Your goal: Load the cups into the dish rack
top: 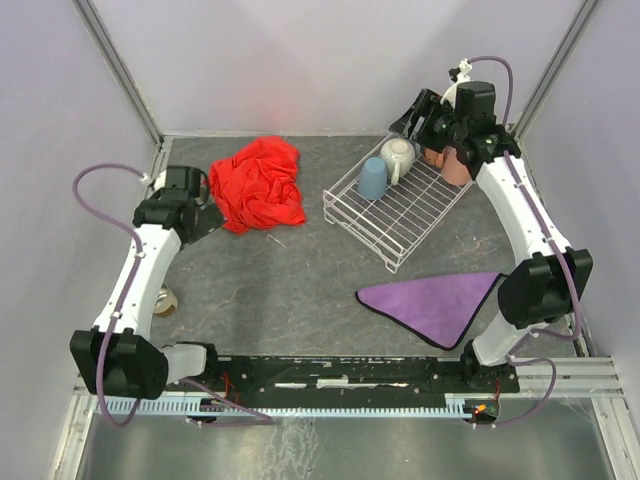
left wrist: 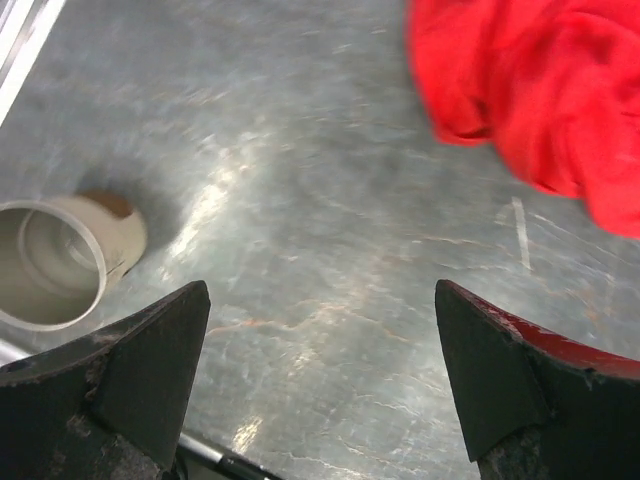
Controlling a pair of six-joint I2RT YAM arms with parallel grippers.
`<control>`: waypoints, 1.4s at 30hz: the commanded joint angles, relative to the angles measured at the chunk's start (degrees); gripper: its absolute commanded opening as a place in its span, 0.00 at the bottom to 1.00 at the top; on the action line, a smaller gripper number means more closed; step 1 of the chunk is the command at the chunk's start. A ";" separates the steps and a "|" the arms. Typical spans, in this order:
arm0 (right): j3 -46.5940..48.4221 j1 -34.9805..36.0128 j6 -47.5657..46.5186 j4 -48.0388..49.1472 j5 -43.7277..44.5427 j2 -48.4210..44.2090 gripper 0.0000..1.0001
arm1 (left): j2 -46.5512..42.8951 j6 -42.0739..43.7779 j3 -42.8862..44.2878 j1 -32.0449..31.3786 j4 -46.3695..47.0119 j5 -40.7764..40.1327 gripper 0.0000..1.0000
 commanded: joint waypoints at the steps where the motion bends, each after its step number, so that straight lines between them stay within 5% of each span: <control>1: 7.13 0.36 -1.21 -0.39 -1.59 2.62 0.76 | -4.72 -7.42 -4.89 6.64 -1.85 -0.26 0.99; 10: 14.52 4.11 -3.27 -5.85 -1.16 8.74 0.75 | -10.04 -16.23 -9.74 9.09 -7.13 -12.13 0.99; 18: 17.81 8.09 -5.41 -10.54 0.27 11.61 0.75 | -13.54 -11.56 -16.46 15.41 -3.10 -8.71 0.99; 42: 24.65 13.61 -6.61 -14.02 0.45 19.20 0.74 | -10.13 -9.48 -21.58 18.52 6.61 -10.19 1.00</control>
